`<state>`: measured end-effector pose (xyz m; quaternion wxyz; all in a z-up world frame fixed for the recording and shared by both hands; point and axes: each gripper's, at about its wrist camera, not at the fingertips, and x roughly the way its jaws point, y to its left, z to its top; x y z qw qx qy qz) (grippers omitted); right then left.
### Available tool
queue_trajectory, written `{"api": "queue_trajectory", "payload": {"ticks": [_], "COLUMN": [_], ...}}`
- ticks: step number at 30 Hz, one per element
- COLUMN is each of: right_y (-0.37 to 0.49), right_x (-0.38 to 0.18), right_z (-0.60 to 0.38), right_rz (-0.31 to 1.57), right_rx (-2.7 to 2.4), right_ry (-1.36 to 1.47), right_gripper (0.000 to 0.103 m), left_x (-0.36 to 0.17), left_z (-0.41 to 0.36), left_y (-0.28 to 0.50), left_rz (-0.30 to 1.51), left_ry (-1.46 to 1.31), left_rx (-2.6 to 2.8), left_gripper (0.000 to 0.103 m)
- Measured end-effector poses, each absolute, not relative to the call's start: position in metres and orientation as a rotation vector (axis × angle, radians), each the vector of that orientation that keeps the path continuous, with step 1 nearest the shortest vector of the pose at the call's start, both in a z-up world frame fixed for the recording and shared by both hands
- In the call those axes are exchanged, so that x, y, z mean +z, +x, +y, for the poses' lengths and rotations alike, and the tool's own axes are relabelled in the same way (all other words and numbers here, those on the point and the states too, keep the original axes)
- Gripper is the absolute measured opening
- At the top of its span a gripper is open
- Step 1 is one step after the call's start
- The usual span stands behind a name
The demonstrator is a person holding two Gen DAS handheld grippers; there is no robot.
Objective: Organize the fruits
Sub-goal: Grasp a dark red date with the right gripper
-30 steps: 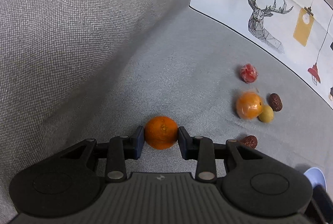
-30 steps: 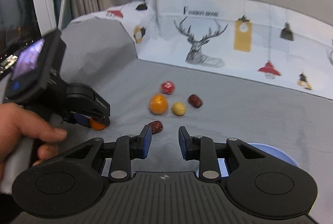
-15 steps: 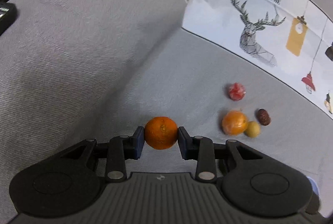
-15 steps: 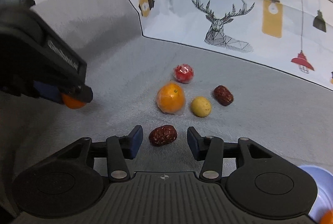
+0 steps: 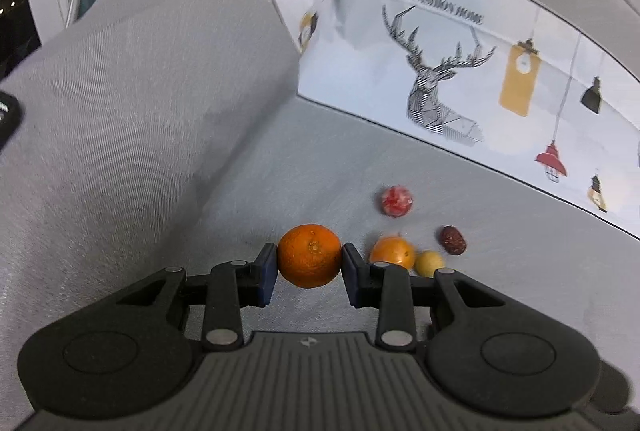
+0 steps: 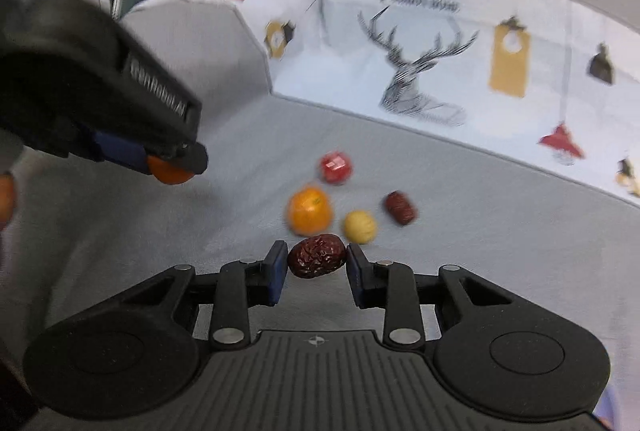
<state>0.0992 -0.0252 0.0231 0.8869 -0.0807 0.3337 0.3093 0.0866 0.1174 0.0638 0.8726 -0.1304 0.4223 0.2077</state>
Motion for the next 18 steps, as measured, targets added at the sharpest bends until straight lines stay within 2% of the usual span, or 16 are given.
{"api": "queue_trajectory", "payload": {"ticks": [9, 12, 18], "right_y": [0.065, 0.048, 0.041], "right_x": [0.097, 0.100, 0.088], "right_z": [-0.126, -0.162, -0.196], "right_rz": [0.642, 0.622, 0.718], "right_rx": [0.514, 0.446, 0.317], "right_ry": [-0.099, -0.095, -0.020], "right_gripper": [0.034, 0.033, 0.033], "left_x": [0.078, 0.075, 0.067], "left_z": [0.066, 0.038, 0.005], "left_y": [0.077, 0.075, 0.066], "left_rz": [0.833, 0.829, 0.855], "left_ry": [-0.158, -0.108, -0.114], "left_rx": [0.230, 0.137, -0.040], "left_gripper": [0.038, 0.038, 0.038]}}
